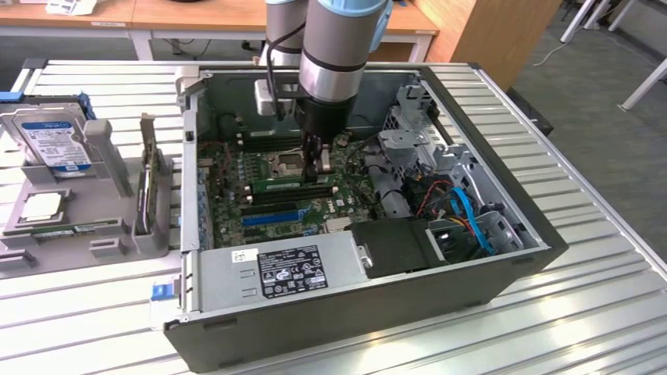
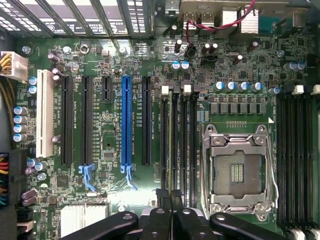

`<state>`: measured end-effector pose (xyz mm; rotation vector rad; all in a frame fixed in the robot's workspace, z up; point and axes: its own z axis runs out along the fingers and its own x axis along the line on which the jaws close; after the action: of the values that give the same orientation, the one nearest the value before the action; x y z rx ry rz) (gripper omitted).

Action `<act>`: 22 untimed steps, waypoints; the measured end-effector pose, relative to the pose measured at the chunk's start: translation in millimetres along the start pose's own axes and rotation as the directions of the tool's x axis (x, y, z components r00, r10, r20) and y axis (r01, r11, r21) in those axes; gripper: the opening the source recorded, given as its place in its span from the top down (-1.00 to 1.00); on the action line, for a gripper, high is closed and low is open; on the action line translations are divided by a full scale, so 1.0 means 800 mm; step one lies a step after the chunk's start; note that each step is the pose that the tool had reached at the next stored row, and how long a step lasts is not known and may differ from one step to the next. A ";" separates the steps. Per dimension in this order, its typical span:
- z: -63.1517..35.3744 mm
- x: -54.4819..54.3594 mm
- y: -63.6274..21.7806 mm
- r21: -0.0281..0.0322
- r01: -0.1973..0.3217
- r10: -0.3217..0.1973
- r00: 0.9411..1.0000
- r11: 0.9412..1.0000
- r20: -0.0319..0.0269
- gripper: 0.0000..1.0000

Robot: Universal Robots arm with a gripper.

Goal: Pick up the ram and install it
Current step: 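Insert the ram into the slot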

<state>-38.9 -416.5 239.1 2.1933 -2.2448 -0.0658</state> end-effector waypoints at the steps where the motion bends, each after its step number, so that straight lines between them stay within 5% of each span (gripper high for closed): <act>1: 0.000 0.000 0.000 0.000 0.000 0.000 1.000 1.000 0.000 0.77; 22: 0.005 0.002 0.001 0.000 0.000 0.000 1.000 1.000 0.001 0.77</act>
<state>-40.2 -417.7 235.4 2.1936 -2.2453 -0.0660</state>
